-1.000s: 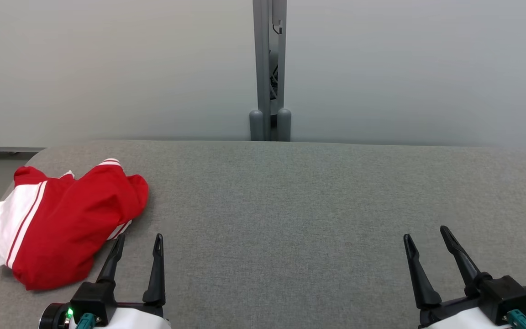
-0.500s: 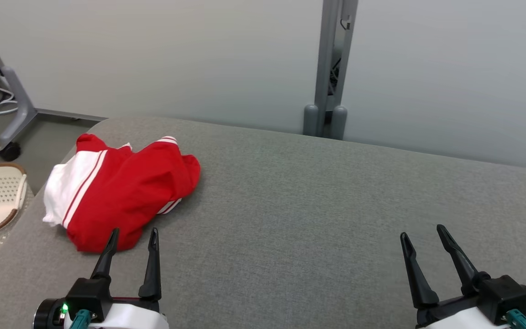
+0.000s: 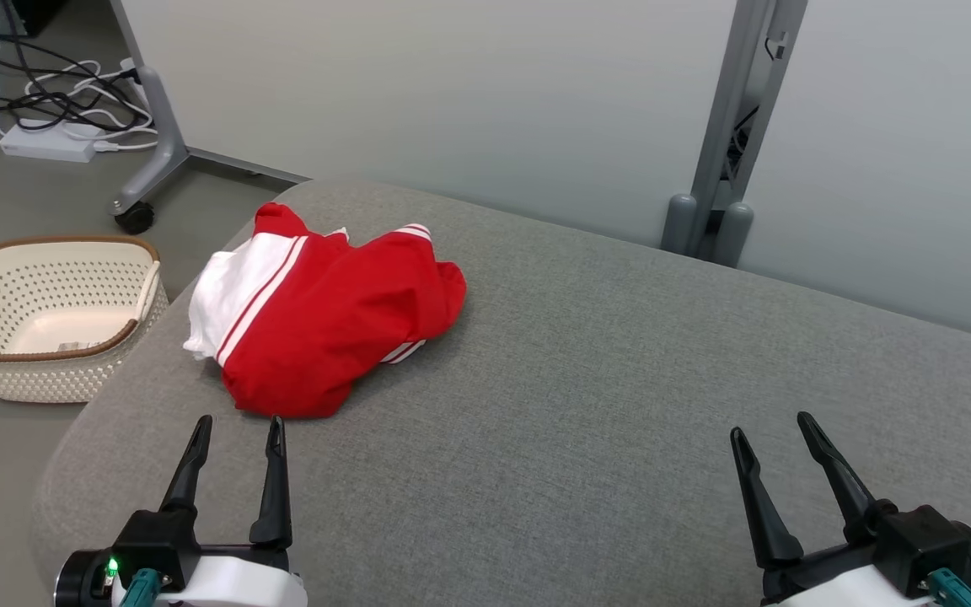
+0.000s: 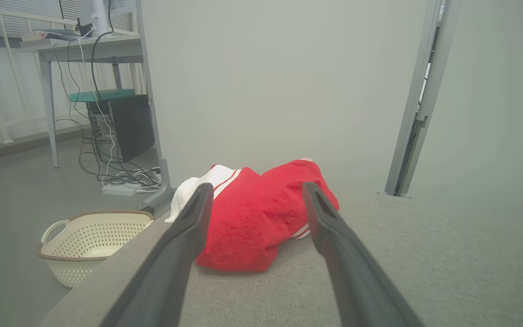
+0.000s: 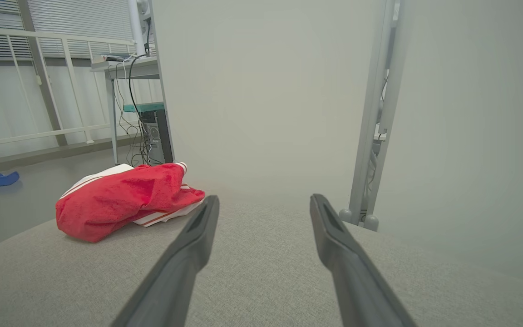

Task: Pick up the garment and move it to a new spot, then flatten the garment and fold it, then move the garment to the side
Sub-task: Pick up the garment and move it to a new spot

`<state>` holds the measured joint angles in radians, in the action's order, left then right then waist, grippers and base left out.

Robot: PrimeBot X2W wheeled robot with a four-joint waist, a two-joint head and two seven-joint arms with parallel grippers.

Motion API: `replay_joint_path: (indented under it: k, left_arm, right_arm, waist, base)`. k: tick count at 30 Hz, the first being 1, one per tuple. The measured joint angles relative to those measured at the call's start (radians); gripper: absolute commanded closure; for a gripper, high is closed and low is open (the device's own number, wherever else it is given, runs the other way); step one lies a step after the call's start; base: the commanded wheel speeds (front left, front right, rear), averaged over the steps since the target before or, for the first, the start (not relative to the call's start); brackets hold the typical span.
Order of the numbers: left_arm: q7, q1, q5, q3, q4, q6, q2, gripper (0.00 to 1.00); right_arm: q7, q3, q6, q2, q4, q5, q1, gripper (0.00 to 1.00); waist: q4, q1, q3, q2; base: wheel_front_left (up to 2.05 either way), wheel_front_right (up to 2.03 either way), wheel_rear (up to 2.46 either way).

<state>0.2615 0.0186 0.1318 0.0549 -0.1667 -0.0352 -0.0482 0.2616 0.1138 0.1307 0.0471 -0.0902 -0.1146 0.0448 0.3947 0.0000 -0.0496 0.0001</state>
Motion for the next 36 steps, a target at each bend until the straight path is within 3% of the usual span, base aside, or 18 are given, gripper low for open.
replay_joint_path:
  k: [9,18,25,36]
  left_arm:
    - [0.000,0.000,0.017,-0.003,0.010,-0.007,0.000,0.00]
    - [0.000,-0.016,0.071,-0.006,0.046,-0.039,0.000,0.00]
    - [0.000,-0.103,0.135,-0.006,0.061,-0.071,0.000,0.00]
    - [0.000,-0.315,0.124,-0.080,-0.042,-0.061,0.000,0.00]
  right_arm:
    - [0.000,0.006,0.000,0.000,0.001,0.004,0.000,0.00]
    - [0.000,0.022,0.000,0.000,0.010,0.056,-0.042,0.00]
    - [0.000,0.030,0.000,0.033,0.010,0.080,-0.098,0.00]
    - [0.000,0.063,0.000,0.078,0.012,0.081,-0.175,0.00]
  waist:
    - [0.026,0.0001,0.016,-0.0001]
    - [0.001,0.0000,0.088,0.0000]
    - [-0.027,0.0001,0.202,0.0000]
    - [-0.093,0.0001,0.327,-0.0001]
  base:
    - [0.00,0.00,0.00]
    - [0.00,0.00,0.00]
    - [0.00,0.00,0.00]
    - [0.00,0.00,0.00]
